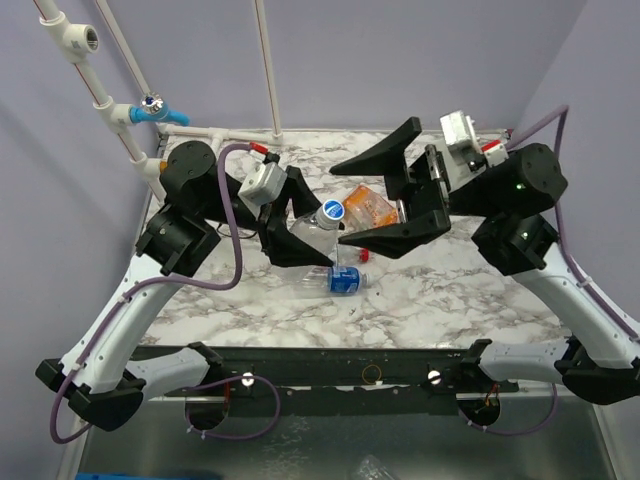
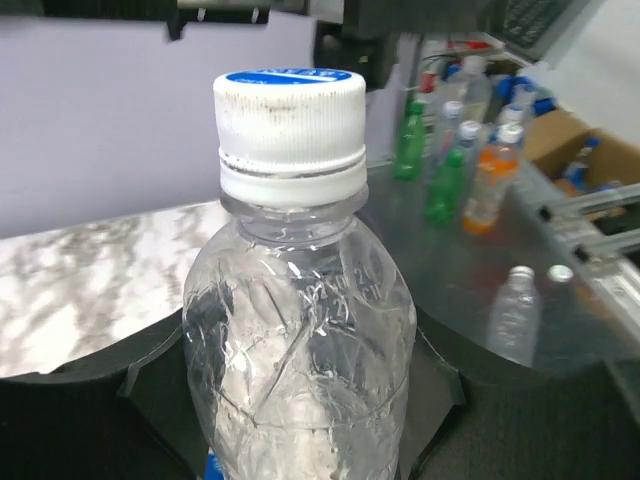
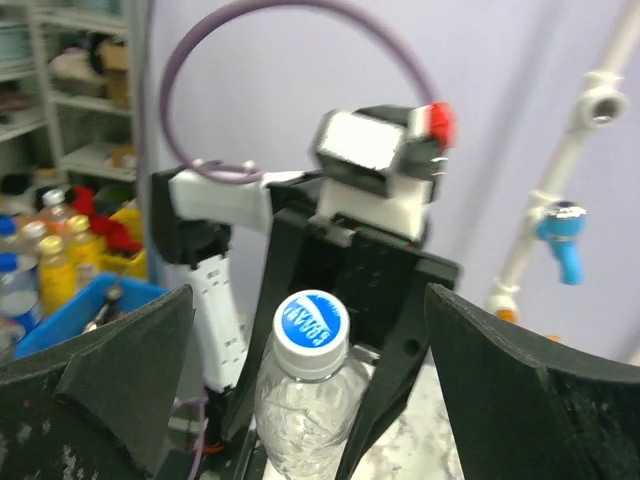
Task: Unscrew the bottle caps
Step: Unscrew the bottle cap from the plastic bottle.
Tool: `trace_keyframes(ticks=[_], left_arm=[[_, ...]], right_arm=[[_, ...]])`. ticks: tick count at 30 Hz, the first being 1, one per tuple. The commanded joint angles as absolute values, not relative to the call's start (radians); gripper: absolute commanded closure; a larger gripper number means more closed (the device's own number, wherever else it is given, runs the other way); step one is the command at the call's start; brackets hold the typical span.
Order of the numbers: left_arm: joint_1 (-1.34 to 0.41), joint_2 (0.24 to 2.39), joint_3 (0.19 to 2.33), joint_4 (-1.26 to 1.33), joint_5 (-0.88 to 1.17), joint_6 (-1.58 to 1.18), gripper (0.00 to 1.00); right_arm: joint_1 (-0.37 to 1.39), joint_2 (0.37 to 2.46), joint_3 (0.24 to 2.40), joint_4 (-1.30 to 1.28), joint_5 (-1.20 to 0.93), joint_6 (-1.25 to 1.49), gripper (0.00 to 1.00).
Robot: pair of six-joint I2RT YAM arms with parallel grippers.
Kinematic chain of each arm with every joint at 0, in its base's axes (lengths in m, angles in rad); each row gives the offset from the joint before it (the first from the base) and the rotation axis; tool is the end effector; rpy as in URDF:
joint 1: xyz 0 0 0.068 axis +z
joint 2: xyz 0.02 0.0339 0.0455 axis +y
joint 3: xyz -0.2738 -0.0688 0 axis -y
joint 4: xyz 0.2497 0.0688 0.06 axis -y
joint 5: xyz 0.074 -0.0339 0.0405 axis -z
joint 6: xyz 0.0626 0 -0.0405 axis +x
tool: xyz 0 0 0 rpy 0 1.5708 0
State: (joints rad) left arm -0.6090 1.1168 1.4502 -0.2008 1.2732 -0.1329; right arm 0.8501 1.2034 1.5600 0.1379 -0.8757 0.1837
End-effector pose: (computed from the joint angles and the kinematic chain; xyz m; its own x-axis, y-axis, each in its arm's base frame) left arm 0.1362 -0.1680 0.5102 -0.0177 -0.0350 -0.9992 0.9511 -0.3090 -0.0061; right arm 0.1190 0.2084 0.5666 0.1385 0.3350 -0.9320 -0.9689 -0.1490 -0.1976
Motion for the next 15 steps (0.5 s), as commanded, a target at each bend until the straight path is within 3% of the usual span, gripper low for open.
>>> trace_keyframes(ticks=[1, 7, 13, 15], left_arm=[[-0.604, 1.074, 1.421, -0.322, 1.061, 0.206, 1.0], [-0.609, 1.012, 1.301, -0.33, 0.714, 0.624, 1.0], [-0.615, 1.042, 1.295, -0.282, 0.541, 0.573, 1.0], [-0.616, 1.055, 1.305, -0.277, 0.504, 0.528, 1.0]], right_arm=[[0.856, 1.17, 1.635, -0.04, -0.63, 0.081, 0.0], [0.856, 1.198, 1.693, -0.124, -0.321, 0.108, 0.0], [0.857, 1.316, 1.776, -0.182, -0.244, 0.222, 0.01], [0.857, 1.344, 1.776, -0.186, -0.217, 0.242, 0.06]])
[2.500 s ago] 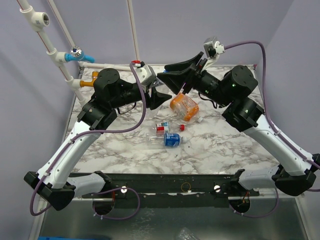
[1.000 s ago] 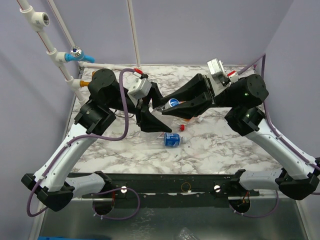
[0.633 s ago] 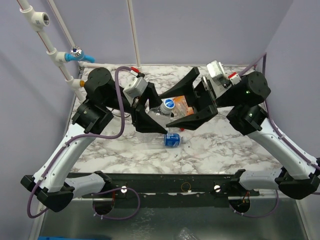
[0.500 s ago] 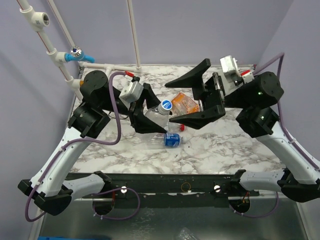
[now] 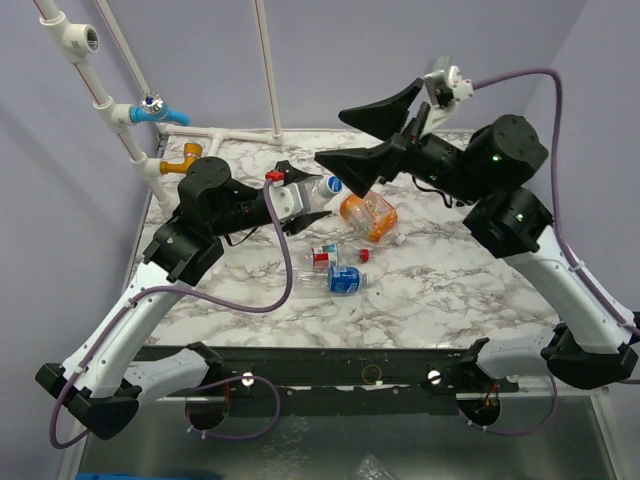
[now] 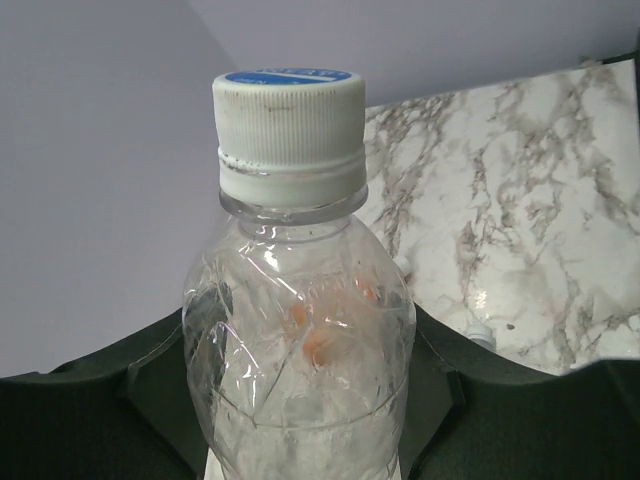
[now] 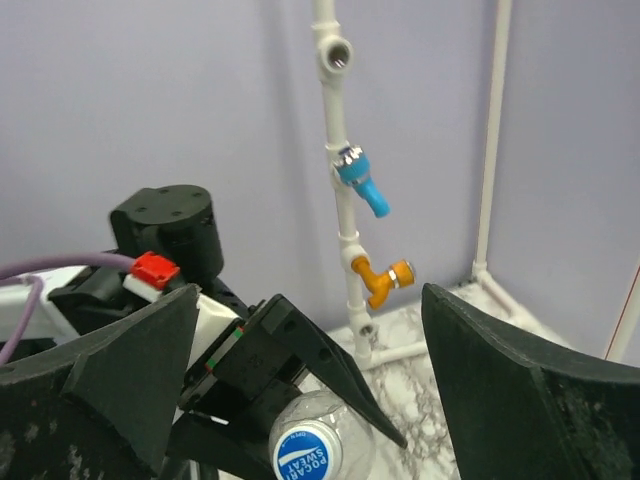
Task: Unscrew the bottle caps
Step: Unscrew the bottle cap from the plastic bottle.
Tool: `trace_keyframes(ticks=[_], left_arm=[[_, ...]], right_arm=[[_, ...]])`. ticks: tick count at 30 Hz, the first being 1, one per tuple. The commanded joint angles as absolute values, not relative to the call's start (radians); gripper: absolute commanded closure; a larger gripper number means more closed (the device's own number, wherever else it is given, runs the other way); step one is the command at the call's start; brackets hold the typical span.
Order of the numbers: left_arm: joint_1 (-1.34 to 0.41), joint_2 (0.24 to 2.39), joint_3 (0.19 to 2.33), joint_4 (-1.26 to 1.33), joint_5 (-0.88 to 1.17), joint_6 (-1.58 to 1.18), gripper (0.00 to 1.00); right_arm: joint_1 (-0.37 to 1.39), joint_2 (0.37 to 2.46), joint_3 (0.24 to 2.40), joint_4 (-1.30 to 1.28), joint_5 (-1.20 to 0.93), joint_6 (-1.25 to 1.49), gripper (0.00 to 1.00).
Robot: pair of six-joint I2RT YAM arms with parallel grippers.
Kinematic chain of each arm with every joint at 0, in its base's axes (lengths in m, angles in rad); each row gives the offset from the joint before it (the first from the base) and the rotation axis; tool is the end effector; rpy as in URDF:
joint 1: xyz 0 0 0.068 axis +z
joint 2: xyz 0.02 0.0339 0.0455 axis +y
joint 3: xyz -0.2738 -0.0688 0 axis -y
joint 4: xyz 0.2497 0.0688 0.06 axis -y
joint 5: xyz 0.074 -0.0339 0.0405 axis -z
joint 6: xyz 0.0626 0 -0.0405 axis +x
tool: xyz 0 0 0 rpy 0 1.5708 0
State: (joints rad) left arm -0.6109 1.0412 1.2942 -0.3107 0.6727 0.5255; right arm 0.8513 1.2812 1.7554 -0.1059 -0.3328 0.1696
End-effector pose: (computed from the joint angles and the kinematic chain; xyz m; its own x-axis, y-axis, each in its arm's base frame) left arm 0.1670 -0.1646 0.4633 0.4398 0.1710 -0.8817 0.8526 0.2290 0.4697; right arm 0.1565 0.2096 0.5912 0.0800 0.3333 -0.9394 -0.9387 0.3423 0.0415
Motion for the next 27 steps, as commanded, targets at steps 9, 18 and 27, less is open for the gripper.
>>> trace_keyframes(ticks=[9, 18, 27], left_arm=[[-0.617, 1.09, 1.328, -0.259, 0.408, 0.351, 1.0], [-0.617, 1.12, 1.359, -0.225, 0.383, 0.228, 1.0], [-0.617, 1.121, 1.371, -0.212, 0.41, 0.192, 1.0]], right_arm=[[0.858, 1.329, 1.673, -0.093, -0.09, 0.276, 0.26], [0.858, 1.35, 1.639, -0.077, -0.047, 0.311, 0.36], [0.859, 1.36, 1.613, -0.023, -0.03, 0.325, 0.57]])
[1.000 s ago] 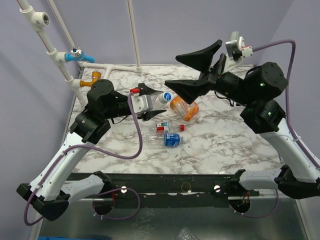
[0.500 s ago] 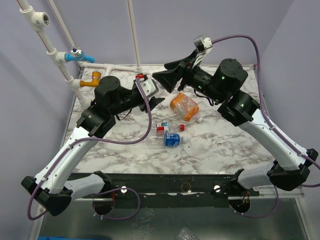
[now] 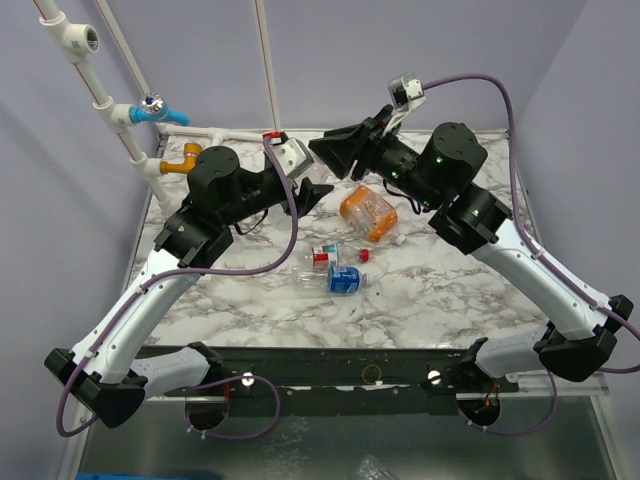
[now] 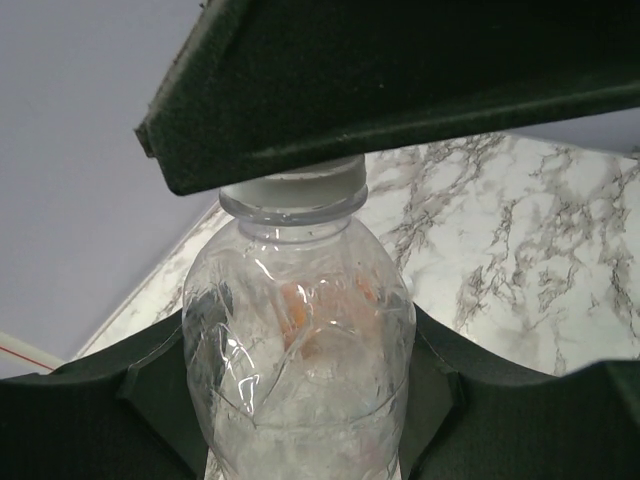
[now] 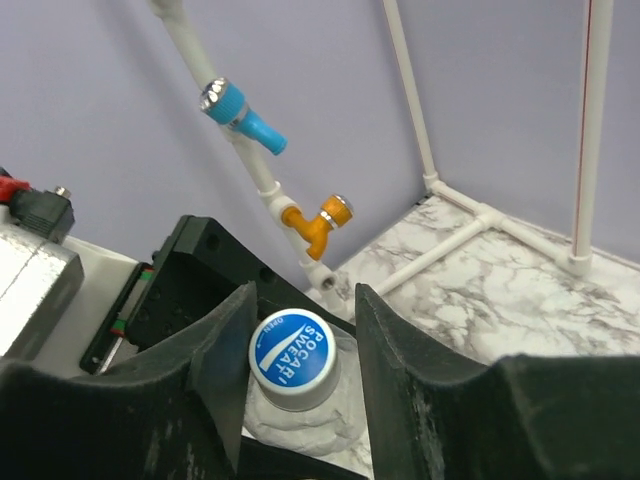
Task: Unscrew the bottle caps
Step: Unscrew the bottle cap from the plastic bottle.
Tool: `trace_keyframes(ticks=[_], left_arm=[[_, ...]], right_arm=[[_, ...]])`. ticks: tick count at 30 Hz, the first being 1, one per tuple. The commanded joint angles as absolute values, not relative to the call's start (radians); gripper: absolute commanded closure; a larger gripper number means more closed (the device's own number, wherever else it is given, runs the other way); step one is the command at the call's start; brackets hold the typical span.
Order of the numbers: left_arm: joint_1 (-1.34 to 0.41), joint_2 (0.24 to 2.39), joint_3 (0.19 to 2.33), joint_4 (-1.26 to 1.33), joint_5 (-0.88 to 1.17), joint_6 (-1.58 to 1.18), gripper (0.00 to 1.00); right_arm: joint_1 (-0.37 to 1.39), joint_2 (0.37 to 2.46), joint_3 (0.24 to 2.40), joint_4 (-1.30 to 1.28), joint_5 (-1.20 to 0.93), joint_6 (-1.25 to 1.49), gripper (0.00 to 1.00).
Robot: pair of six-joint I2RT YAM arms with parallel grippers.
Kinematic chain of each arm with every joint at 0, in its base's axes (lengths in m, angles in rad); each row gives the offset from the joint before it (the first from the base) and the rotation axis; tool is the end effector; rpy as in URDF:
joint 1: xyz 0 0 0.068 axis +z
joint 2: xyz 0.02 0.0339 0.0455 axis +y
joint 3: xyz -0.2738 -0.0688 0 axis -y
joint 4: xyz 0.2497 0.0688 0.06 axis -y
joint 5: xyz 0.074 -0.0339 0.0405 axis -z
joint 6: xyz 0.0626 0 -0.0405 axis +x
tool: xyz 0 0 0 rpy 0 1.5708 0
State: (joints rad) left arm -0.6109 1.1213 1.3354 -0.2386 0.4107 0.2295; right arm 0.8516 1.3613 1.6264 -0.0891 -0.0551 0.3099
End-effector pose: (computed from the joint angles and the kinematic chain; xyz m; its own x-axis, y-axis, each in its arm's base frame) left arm 0.2016 -0.1717 0.4686 0.1745 0.1325 -0.9757 0.8350 0.5052 0.2179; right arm 0.2100 0.2451 0.5285 -0.1301 0.3136 -0.9406 -0.7846 0.5474 0.2911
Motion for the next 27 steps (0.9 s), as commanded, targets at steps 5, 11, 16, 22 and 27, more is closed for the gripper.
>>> trace_keyframes(ticks=[5, 11, 16, 22, 27], left_arm=[[-0.616, 1.123, 1.375, -0.21, 0.427, 0.175, 1.0], [-0.615, 1.125, 1.423, -0.203, 0.655, 0.076, 1.0], [-0.615, 1.154, 1.491, -0.181, 1.098, -0.118, 1.0], [-0.617, 1.181, 1.519, -0.127, 1.351, -0.293, 1.0], [-0.617, 1.176, 1.513, -0.124, 1.364, -0.295, 1.0]], right_arm=[[0.858, 1.36, 1.615, -0.015, -0.053, 0.324, 0.82], [0.857, 1.316, 1.589, 0.029, -0.22, 0.242, 1.0], [0.857, 1.224, 1.548, 0.077, -0.668, 0.167, 0.99], [0.856, 1.242, 1.605, 0.112, -1.101, 0.247, 0.99], [0.856, 1.224, 1.6, 0.128, -1.116, 0.256, 0.99]])
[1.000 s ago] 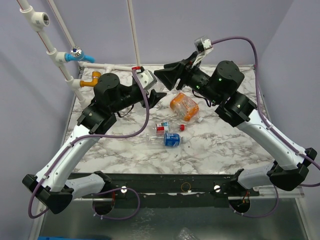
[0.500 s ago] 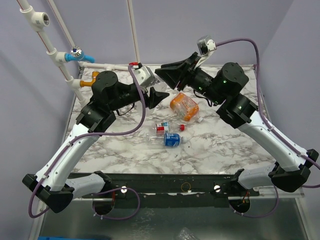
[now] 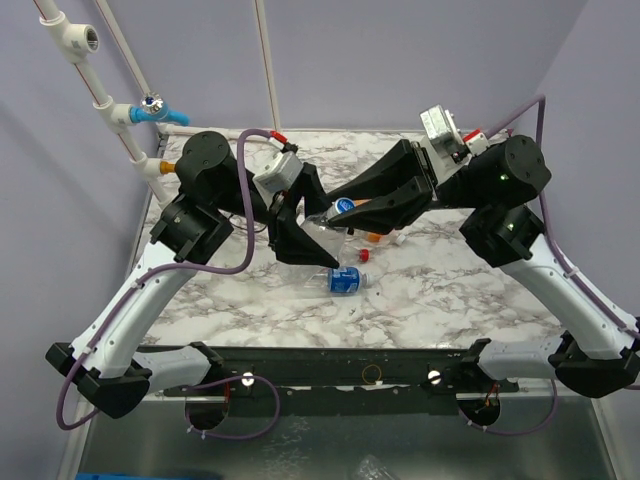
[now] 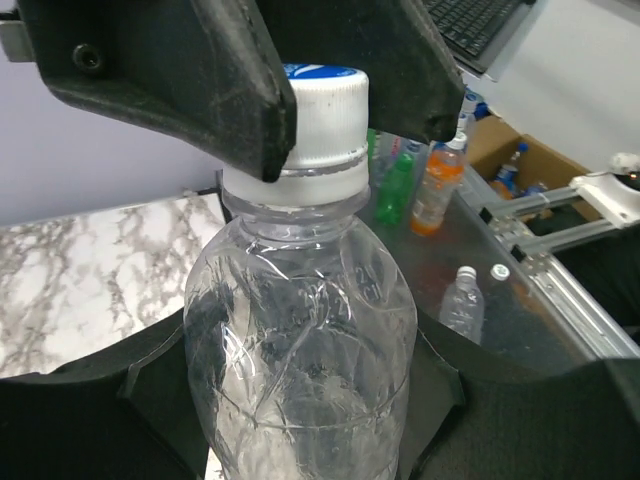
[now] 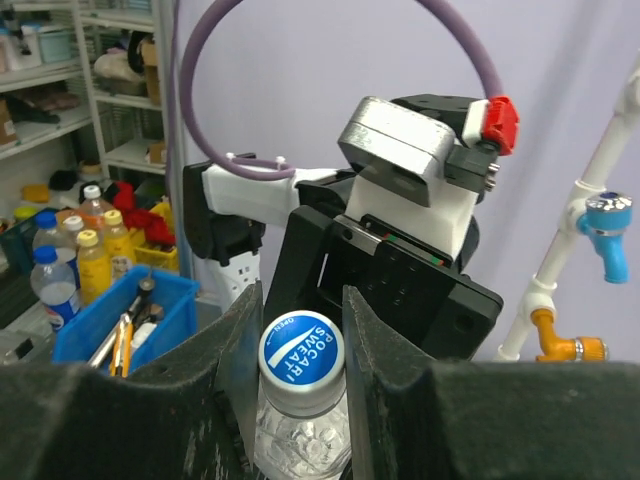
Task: Unscrew the bottle caps
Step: Unscrew the bottle cap from the plastic bottle.
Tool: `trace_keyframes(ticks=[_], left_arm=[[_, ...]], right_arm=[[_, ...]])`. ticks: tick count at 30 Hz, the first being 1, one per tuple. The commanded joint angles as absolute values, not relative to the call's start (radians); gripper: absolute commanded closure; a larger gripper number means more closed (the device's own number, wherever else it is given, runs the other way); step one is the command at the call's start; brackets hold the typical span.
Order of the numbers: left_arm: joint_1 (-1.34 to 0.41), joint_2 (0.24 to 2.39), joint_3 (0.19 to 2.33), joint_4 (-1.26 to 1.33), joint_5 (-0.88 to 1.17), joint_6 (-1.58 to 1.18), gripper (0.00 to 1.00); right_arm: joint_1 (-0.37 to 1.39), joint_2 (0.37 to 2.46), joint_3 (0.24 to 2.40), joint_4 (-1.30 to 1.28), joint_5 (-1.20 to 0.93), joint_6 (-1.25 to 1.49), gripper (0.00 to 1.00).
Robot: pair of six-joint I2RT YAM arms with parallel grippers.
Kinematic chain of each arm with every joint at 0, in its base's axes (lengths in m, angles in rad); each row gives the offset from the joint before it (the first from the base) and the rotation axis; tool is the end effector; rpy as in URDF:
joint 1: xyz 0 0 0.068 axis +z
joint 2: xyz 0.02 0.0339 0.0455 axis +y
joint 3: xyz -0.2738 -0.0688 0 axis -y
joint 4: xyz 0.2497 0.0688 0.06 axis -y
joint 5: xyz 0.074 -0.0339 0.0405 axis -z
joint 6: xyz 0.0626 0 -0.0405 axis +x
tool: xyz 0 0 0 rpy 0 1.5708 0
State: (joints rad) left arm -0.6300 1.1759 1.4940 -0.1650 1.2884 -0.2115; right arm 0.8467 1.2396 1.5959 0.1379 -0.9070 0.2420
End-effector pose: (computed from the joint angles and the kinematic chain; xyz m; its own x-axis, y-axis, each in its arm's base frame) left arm 0.1451 -0.1802 0.5153 -0.0750 -0.0177 -0.9970 0.9362 -0.3454 -0.0643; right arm 0.1241 0.2148 0.5691 0.0844 0.3183 -0.9442 -0.9694 -0.1932 -0.1518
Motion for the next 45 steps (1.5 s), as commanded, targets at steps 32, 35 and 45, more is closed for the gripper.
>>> trace_keyframes(ticks=[32, 35, 45], left_arm=[[-0.614, 1.156, 1.381, -0.204, 0.621, 0.194, 1.0], [-0.614, 1.163, 1.384, -0.195, 0.594, 0.179, 1.0], [-0.614, 1.17, 1.395, -0.174, 0.571, 0.126, 1.0]], right_arm=[[0.857, 1.313, 1.715, -0.187, -0.05, 0.276, 0.3], [0.858, 1.319, 1.705, -0.181, -0.072, 0.288, 0.32], [0.857, 1.331, 1.672, -0.141, -0.101, 0.32, 0.43]])
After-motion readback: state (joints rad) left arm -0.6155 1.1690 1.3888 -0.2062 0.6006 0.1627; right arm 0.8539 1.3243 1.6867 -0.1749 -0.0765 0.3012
